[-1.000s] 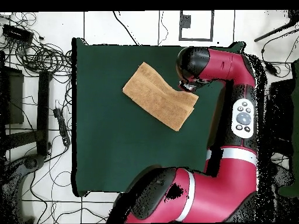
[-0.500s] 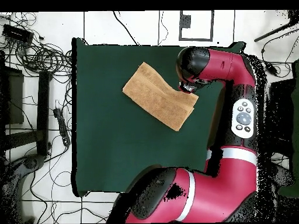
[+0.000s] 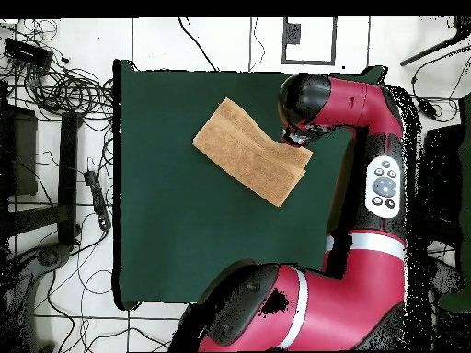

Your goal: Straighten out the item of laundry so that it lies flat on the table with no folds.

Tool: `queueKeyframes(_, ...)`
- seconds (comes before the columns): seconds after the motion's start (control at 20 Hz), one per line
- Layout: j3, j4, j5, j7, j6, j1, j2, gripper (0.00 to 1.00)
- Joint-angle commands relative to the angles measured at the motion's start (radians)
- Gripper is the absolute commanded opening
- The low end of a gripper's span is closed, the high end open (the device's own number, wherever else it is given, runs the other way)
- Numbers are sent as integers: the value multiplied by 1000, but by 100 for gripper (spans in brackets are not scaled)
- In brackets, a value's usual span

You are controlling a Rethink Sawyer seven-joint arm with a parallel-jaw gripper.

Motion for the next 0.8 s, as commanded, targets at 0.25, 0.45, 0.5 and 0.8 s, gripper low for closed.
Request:
queueKeyframes(0.25,104,173,-12,-64,-50,21,34,100)
queueKeyframes(0.45,105,190,-9,-58,-61,15,31,100)
queueKeyframes(0.5,105,192,-9,-59,-63,13,31,100)
queueKeyframes(0.8,108,200,-7,-61,-69,10,31,100)
